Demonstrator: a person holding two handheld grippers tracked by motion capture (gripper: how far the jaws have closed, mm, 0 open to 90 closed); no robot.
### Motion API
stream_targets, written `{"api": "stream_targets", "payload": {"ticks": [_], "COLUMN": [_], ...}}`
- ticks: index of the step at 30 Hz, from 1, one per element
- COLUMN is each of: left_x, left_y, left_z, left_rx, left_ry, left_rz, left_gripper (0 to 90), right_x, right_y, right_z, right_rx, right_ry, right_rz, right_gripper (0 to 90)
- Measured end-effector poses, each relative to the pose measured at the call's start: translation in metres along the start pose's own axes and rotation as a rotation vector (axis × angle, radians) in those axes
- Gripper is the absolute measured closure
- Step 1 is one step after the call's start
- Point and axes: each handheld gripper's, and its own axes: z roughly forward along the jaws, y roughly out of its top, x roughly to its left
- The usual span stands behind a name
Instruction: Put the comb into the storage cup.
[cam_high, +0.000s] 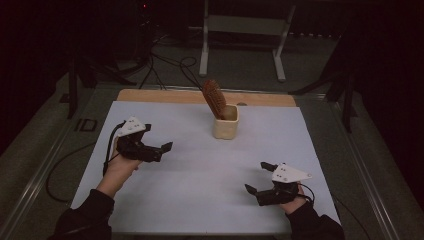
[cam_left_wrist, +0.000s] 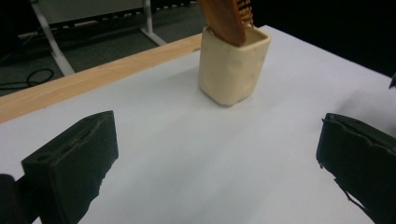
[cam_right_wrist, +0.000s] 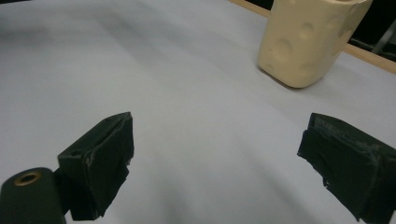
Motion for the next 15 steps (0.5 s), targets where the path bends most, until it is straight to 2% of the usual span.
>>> {"api": "stream_targets", "payload": {"ticks": [5,7,11,12,15], "left_x": [-0.001,-0.002,-0.002,-0.002,-0.004], "left_y": [-0.015,-0.029,-0.047,-0.047,-0.065], "left_z": [-0.007,-0.012,-0.019,-0.019,-0.028], "left_rx": [0.008,0.014,0.025,0.025,0.025], "left_ry": [0.005,0.007,0.010,0.010,0.022], "left_rz": [0.010,0.005,-0.005,-0.005,-0.002], "left_gripper": [0.0,0.0,0.0,0.0,0.0], "right_x": [0.000,0.000,0.001,0.001,0.002], "right_y": [0.000,0.000,0.000,0.000,0.001], "right_z": [0.001,0.000,0.001,0.001,0.001], "right_rx": [0.000,-0.001,0.004,0.004,0.001], "right_ry": [-0.001,-0.003,-0.001,-0.001,-0.003], "right_rz": [0.000,0.000,0.002,0.002,0.007], "right_gripper": [9.0,9.0,9.0,9.0,9.0]}}
